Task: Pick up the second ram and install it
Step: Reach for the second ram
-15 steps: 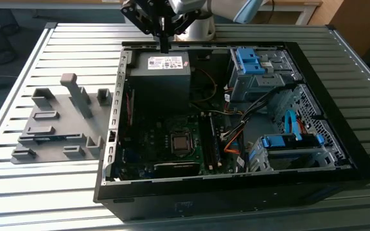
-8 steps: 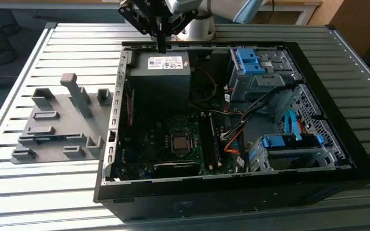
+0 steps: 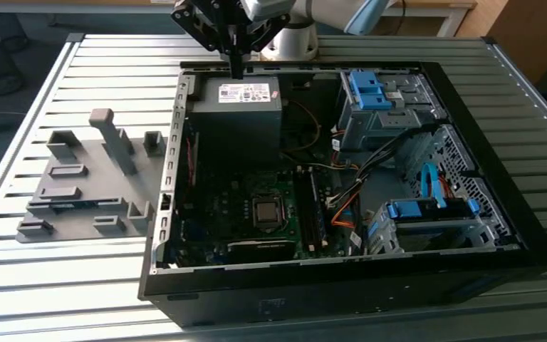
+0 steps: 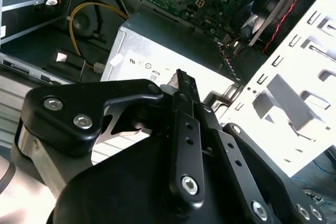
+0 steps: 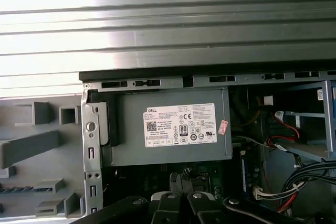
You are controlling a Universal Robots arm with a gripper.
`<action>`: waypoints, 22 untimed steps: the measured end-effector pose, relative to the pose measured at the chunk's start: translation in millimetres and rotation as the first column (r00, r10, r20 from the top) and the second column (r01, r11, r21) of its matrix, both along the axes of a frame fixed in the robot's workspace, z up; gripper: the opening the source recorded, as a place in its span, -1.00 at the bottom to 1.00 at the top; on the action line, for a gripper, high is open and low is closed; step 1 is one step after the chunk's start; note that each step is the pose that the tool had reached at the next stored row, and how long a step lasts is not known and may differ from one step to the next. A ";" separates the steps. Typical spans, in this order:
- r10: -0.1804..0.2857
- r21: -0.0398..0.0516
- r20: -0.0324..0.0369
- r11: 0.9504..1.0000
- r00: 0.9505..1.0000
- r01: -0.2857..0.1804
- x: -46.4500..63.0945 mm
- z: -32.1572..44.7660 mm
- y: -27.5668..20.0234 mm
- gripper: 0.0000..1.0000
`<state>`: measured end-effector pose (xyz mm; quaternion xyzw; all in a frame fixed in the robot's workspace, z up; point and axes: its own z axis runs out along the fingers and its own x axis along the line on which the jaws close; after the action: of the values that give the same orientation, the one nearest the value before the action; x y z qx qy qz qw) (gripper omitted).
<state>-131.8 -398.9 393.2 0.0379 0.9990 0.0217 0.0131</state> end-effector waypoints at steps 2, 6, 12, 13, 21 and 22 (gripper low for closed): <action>0.000 0.000 0.000 1.000 1.000 0.000 -0.6 0.0 0.0 -0.79; 0.000 0.000 0.000 1.000 1.000 0.000 -2.0 -0.2 0.0 -0.79; 0.000 0.000 0.000 1.000 1.000 0.000 -3.7 -0.3 0.0 -0.79; 0.000 0.000 0.000 1.000 1.000 0.000 -4.1 -0.3 0.0 -0.79; 0.000 0.000 0.000 1.000 1.000 0.000 -6.1 -0.6 0.0 -0.79; 0.000 0.000 0.000 1.000 1.000 0.000 -6.3 -0.6 0.0 -0.79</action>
<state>-138.1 -398.9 392.6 0.0379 0.9990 0.0217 0.0131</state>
